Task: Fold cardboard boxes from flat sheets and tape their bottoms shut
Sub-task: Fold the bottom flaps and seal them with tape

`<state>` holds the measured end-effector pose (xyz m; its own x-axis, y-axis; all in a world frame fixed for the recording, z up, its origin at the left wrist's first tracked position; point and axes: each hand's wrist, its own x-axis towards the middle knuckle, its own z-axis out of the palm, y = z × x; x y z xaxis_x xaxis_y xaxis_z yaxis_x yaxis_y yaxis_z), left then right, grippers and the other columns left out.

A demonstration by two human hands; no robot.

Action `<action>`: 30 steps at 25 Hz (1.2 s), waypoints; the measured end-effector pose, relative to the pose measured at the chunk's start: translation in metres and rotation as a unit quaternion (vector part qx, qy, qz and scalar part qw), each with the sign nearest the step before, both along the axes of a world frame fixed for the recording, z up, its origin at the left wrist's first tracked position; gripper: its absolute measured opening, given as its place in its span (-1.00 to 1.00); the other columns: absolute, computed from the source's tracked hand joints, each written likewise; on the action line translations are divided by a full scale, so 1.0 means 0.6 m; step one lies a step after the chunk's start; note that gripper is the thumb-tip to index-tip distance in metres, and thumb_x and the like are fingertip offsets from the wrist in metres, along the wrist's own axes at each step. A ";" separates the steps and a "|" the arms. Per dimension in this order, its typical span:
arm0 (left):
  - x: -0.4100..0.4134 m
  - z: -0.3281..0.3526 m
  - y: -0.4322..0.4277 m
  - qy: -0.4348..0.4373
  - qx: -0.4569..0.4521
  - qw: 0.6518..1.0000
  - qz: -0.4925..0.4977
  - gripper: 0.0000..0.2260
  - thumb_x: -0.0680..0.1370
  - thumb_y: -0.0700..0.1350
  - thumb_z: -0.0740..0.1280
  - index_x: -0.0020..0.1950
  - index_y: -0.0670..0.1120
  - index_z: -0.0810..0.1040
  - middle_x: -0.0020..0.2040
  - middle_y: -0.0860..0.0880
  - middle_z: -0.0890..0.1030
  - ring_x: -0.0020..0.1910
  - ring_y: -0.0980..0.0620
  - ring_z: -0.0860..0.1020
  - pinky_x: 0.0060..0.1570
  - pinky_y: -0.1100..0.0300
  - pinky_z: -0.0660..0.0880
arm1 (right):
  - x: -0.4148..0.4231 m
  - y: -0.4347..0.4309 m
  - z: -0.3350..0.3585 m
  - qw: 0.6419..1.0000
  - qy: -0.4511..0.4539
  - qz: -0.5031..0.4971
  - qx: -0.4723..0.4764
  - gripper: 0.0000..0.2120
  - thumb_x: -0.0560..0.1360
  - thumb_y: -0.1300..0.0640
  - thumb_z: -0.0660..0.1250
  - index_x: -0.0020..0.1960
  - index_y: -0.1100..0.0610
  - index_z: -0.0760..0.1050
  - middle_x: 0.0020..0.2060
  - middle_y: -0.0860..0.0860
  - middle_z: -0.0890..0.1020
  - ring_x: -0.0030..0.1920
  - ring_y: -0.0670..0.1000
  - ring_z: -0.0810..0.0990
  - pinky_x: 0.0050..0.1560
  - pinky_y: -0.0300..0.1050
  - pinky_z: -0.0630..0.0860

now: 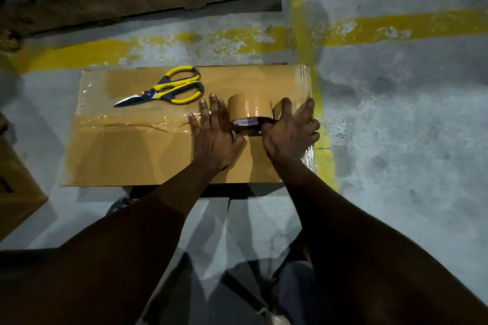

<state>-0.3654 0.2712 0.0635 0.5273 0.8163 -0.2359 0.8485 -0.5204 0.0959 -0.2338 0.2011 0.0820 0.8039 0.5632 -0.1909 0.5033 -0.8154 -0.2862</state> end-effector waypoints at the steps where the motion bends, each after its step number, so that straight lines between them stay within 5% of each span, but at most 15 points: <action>1: -0.009 -0.001 0.000 0.009 0.000 1.000 -0.014 -0.22 0.51 0.24 -0.06 0.56 -0.19 -0.24 0.56 -0.18 -0.27 0.54 -0.21 -0.25 0.45 -0.29 -0.17 | 0.000 0.002 0.000 1.000 0.006 0.003 -0.001 -0.37 0.39 -0.19 0.31 0.42 -0.13 0.27 0.54 0.21 0.08 0.35 0.40 0.25 0.29 0.31 0.22; 4: -0.012 0.000 -0.001 0.013 0.008 0.998 -0.065 -0.28 0.55 0.22 0.06 0.57 0.02 -0.21 0.55 -0.19 -0.30 0.53 -0.22 -0.27 0.45 -0.30 -0.16 | 0.016 0.008 0.003 0.992 -0.042 0.117 0.023 -0.30 0.43 -0.18 0.31 0.51 -0.13 0.16 0.55 0.17 0.12 0.48 0.36 0.12 0.41 0.35 0.05; 7: -0.013 -0.002 0.002 0.014 -0.002 0.996 -0.089 -0.29 0.55 0.25 0.07 0.56 0.11 -0.24 0.55 -0.19 -0.30 0.53 -0.22 -0.27 0.45 -0.29 -0.17 | 0.011 0.020 0.022 0.971 -0.039 0.224 0.070 -0.44 0.42 0.07 0.35 0.40 0.03 0.35 0.32 0.12 0.50 0.36 0.25 0.36 0.30 0.19 0.26; 10: -0.014 -0.002 0.003 0.032 -0.003 0.997 -0.064 -0.21 0.54 0.27 0.05 0.58 -0.11 -0.22 0.56 -0.16 -0.29 0.54 -0.18 -0.25 0.46 -0.27 -0.15 | 0.057 -0.001 0.036 0.972 -0.101 0.189 0.101 -0.62 0.37 0.17 0.32 0.19 0.13 0.45 0.05 0.14 0.57 0.06 0.27 0.50 0.00 0.13 0.39; 16: 0.016 0.004 -0.012 0.032 0.003 0.997 -0.074 -0.22 0.54 0.23 0.04 0.57 -0.17 -0.19 0.56 -0.17 -0.30 0.53 -0.23 -0.27 0.44 -0.29 -0.17 | 0.123 -0.052 0.027 0.974 -0.029 0.170 0.148 -0.53 0.43 0.18 0.37 0.31 0.15 0.38 0.12 0.16 0.53 0.10 0.22 0.47 -0.01 0.07 0.43; 20: 0.057 0.001 -0.047 0.001 -0.015 0.995 -0.103 -0.23 0.52 0.21 0.00 0.57 -0.15 -0.24 0.56 -0.14 -0.30 0.54 -0.20 -0.27 0.46 -0.26 -0.18 | 0.126 -0.036 0.026 0.963 -0.044 0.231 0.129 -0.52 0.43 0.01 0.42 0.28 0.11 0.39 0.09 0.16 0.54 0.05 0.24 0.49 -0.03 0.11 0.46; 27: 0.054 0.006 -0.049 0.013 -0.007 0.995 -0.100 -0.25 0.55 0.17 0.06 0.58 -0.17 -0.16 0.57 -0.14 -0.25 0.55 -0.18 -0.23 0.47 -0.27 -0.13 | 0.173 -0.082 0.033 0.971 -0.098 0.168 0.138 -0.50 0.43 -0.04 0.36 0.35 0.02 0.44 0.08 0.14 0.49 0.06 0.21 0.45 -0.17 0.00 0.43; 30: 0.090 0.012 -0.054 -0.003 -0.018 0.998 -0.055 -0.25 0.55 0.19 0.08 0.58 -0.14 -0.18 0.58 -0.11 -0.25 0.53 -0.24 -0.24 0.40 -0.34 -0.18 | 0.177 -0.074 0.045 0.962 -0.072 0.196 0.174 -0.34 0.36 -0.26 0.23 0.36 0.05 0.48 0.03 0.19 0.49 0.02 0.23 0.44 -0.11 0.06 0.42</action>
<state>-0.3116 0.2385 0.0707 0.6144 0.7449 -0.2603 0.7861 -0.6061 0.1210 -0.1274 0.1566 0.1088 0.5206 0.8383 0.1620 0.8078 -0.4221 -0.4115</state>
